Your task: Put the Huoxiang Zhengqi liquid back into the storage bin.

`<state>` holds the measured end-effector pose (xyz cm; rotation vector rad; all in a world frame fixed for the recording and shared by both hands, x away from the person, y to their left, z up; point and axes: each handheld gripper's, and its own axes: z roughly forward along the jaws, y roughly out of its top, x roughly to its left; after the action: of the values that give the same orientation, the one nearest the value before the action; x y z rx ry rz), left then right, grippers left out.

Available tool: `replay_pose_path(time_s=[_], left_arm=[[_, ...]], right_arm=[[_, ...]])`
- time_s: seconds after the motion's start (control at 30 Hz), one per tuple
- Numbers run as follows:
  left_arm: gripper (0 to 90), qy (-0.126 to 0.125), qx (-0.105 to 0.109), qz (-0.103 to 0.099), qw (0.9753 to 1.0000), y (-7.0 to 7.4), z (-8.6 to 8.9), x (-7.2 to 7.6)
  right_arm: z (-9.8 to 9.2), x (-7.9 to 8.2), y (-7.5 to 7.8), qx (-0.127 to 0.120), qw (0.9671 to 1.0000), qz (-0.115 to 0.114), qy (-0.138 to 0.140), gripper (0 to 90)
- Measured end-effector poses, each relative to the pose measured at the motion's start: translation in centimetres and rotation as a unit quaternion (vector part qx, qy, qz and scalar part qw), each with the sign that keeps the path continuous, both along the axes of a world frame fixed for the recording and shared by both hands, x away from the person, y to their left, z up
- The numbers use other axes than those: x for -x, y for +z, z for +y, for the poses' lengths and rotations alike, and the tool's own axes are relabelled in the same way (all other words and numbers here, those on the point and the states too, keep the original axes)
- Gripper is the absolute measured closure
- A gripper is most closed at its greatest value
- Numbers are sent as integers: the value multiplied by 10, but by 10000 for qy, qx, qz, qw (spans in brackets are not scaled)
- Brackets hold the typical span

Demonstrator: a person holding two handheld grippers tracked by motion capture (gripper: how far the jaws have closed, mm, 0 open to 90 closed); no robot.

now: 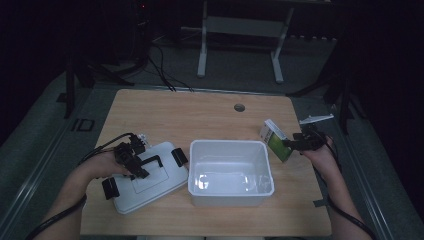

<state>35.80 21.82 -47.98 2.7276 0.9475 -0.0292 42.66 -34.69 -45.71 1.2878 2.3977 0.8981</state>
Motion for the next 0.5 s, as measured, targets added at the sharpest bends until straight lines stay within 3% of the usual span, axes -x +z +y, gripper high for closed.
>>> replay_pose_path(time_s=[0.27, 0.5], left_arm=[[314, -40, -15, 5, 10000, 1, -2, -1], [314, -51, -44, 49, 10000, 0, -2, -1]], right_arm=[[6, -15, -3, 239, 9991, 335, 103, 423], [13, -23, -2, 472, 9964, 665, 244, 461]])
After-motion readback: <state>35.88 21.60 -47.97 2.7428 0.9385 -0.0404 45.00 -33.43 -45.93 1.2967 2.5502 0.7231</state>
